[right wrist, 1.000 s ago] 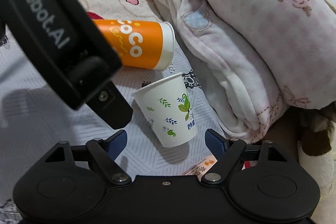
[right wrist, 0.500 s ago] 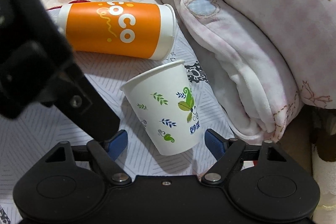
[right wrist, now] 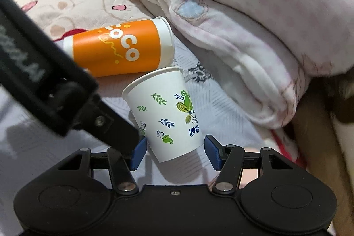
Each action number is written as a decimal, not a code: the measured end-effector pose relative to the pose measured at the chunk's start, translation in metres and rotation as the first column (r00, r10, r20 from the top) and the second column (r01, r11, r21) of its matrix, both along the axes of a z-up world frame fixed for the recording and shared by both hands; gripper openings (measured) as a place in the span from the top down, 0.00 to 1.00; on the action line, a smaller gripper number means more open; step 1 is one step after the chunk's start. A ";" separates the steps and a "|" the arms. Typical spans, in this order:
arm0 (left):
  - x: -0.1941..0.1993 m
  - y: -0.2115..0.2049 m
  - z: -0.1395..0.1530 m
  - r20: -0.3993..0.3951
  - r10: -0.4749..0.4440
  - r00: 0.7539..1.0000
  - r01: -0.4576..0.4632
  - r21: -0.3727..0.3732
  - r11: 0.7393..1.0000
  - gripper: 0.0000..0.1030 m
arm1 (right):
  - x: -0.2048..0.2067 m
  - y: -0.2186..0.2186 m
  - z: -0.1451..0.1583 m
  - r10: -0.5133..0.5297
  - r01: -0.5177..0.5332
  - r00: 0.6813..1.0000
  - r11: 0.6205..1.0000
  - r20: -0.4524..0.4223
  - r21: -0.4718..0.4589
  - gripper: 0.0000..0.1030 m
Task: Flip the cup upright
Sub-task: 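Close the right gripper on the white paper cup's side near its base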
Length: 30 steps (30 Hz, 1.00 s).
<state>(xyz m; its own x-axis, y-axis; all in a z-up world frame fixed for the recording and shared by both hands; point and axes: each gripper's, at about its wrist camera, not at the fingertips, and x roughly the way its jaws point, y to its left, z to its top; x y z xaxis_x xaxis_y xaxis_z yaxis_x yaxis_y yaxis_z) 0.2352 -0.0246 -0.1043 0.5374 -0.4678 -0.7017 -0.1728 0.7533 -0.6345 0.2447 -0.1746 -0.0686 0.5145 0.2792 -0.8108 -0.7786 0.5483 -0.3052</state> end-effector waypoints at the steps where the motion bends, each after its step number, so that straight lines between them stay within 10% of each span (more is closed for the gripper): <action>1: -0.001 -0.001 0.000 -0.002 -0.007 1.000 0.007 -0.003 1.000 0.17 | -0.002 -0.001 0.001 -0.024 0.024 1.000 1.000 -0.009 0.011 0.40; 17: -0.038 -0.007 0.017 0.024 -0.115 0.993 0.116 -0.023 0.993 0.17 | -0.044 -0.022 0.014 -0.381 0.413 0.904 0.897 -0.195 0.160 0.40; 30: -0.064 0.004 0.005 -0.035 -0.159 0.987 0.156 -0.064 0.986 0.21 | -0.094 -0.030 0.013 -0.589 0.684 0.716 0.700 -0.375 0.205 0.40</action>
<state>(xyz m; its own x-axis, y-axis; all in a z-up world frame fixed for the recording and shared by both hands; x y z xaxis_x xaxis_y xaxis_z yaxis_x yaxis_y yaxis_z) 0.1715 -0.0202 -0.0993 0.4254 -0.5865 -0.6892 -0.0813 0.7337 -0.6746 0.1508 -0.2048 -0.0559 0.4440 0.2192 -0.8688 -0.2258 0.9657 0.1283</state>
